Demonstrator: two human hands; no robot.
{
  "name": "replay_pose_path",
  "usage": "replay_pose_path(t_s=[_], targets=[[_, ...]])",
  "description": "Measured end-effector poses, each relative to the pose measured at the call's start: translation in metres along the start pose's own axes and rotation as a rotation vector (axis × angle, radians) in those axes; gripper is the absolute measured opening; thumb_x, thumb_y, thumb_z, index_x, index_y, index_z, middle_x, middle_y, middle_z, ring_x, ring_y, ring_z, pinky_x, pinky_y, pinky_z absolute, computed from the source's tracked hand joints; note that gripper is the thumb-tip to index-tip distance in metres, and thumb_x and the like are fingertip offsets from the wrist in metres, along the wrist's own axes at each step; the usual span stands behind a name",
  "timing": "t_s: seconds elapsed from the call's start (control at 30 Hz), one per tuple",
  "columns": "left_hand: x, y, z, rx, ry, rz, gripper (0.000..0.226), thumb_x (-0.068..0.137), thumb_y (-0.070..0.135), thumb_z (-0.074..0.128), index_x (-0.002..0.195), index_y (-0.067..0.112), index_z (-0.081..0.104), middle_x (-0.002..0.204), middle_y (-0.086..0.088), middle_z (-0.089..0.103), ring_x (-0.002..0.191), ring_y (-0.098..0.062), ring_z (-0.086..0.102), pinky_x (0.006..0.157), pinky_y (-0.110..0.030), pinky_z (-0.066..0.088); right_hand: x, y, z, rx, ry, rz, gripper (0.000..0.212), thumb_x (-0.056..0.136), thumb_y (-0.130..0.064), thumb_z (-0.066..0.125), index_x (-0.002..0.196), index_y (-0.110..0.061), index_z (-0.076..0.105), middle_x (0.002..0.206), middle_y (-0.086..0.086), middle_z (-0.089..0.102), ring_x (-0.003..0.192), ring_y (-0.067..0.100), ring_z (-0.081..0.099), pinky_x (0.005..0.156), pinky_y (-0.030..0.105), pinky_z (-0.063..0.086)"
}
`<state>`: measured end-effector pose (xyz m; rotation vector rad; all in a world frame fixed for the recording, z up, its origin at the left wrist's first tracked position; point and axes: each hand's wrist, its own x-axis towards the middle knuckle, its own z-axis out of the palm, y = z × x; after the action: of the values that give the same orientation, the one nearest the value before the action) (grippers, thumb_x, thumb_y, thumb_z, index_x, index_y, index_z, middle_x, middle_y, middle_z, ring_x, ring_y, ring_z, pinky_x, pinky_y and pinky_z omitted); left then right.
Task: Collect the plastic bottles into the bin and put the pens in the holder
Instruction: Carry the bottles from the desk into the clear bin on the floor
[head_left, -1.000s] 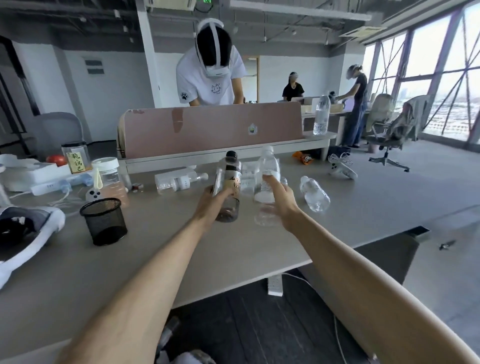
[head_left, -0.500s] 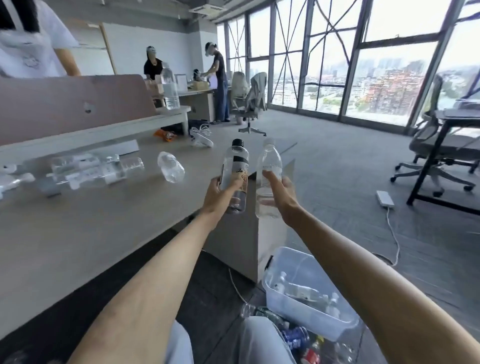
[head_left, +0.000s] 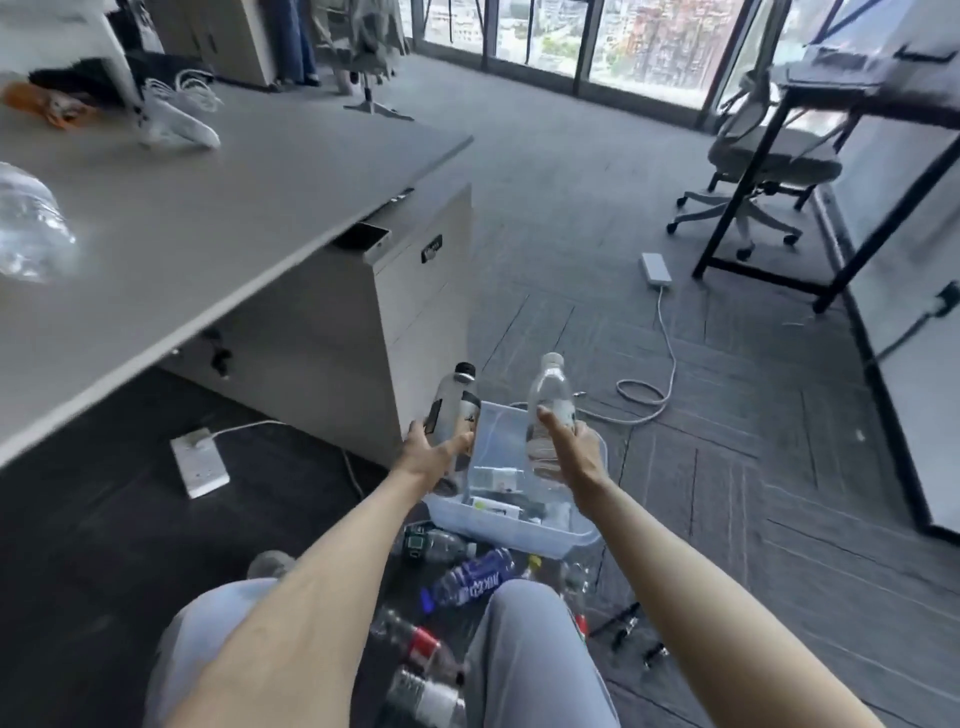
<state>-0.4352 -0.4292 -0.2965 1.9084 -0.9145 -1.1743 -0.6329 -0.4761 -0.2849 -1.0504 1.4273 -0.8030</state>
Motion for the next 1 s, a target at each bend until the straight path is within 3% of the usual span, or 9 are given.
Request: replay_pose_path(t_s=[0.13,0.23,0.33,0.4,0.53,0.7,0.83,1.0], targets=[[0.039,-0.024,0.024,0.071,-0.06,-0.054,0.093,0.081,0.055,0.064,0.152,0.021,0.016,0.153,-0.007,0.036,0.137,-0.028,0.039,0.106,-0.034,0.033,0.034,0.029,-0.02,0.026,0.062,0.053,0.036,0.089,-0.043,0.066,0.095,-0.007,0.067,0.078,0.008,0.068,0.067,0.022,0.062,0.061,0.03,0.05],[0.073,-0.027,0.043,0.17,-0.077,-0.093,0.097,0.08,0.06,0.061,0.152,0.019,0.011,0.152,-0.009,0.036,0.136,-0.029,0.039,0.101,-0.031,0.034,0.054,0.045,-0.036,0.01,0.097,0.081,0.038,0.09,-0.042,0.065,0.095,-0.004,0.07,0.069,0.003,0.071,0.055,0.016,0.065,0.051,0.024,0.052],[0.108,-0.027,0.059,0.321,-0.094,-0.113,0.104,0.082,0.063,0.056,0.153,0.016,-0.002,0.161,-0.014,0.008,0.146,-0.033,0.018,0.116,-0.042,0.024,0.073,0.052,-0.047,-0.019,0.101,0.087,0.053,0.087,-0.049,0.065,0.106,0.001,0.069,0.092,0.017,0.074,0.075,0.027,0.07,0.07,0.041,0.058],[0.119,-0.031,0.063,0.417,-0.054,-0.127,0.094,0.09,0.057,0.048,0.153,0.014,-0.008,0.161,-0.017,-0.005,0.148,-0.035,0.008,0.119,-0.045,0.016,0.079,0.054,-0.05,-0.02,0.106,0.087,0.06,0.085,-0.051,0.065,0.113,0.001,0.066,0.105,0.022,0.072,0.088,0.034,0.071,0.081,0.048,0.058],[0.116,-0.047,0.075,0.486,-0.058,-0.152,0.074,0.094,0.046,0.044,0.15,0.007,0.015,0.155,-0.018,0.014,0.14,-0.036,0.027,0.113,-0.047,0.029,0.085,0.068,-0.052,-0.088,0.113,0.136,0.064,0.083,-0.056,0.065,0.116,-0.001,0.064,0.115,0.022,0.068,0.105,0.04,0.066,0.095,0.058,0.052],[0.105,-0.049,0.065,0.516,-0.047,-0.124,0.054,0.095,0.034,0.042,0.142,0.007,0.036,0.148,-0.018,0.034,0.133,-0.034,0.039,0.107,-0.04,0.035,0.08,0.081,-0.033,-0.111,0.109,0.18,0.062,0.086,-0.054,0.064,0.119,-0.002,0.058,0.115,0.017,0.064,0.1,0.031,0.063,0.085,0.044,0.052],[0.092,-0.041,0.053,0.474,-0.031,-0.069,0.05,0.095,0.033,0.043,0.14,0.011,0.041,0.146,-0.014,0.041,0.131,-0.031,0.042,0.104,-0.036,0.035,0.07,0.085,-0.016,-0.172,-0.002,0.206,0.063,0.078,-0.056,0.059,0.114,-0.004,0.061,0.115,0.017,0.064,0.104,0.033,0.062,0.096,0.056,0.05],[0.084,-0.038,0.036,0.44,0.01,-0.063,0.048,0.097,0.031,0.044,0.141,0.012,0.041,0.144,-0.014,0.045,0.128,-0.029,0.046,0.1,-0.032,0.038,0.088,0.076,0.005,-0.225,-0.066,0.2,0.07,0.078,-0.056,0.058,0.119,0.0,0.061,0.125,0.026,0.06,0.114,0.039,0.058,0.097,0.051,0.047]])
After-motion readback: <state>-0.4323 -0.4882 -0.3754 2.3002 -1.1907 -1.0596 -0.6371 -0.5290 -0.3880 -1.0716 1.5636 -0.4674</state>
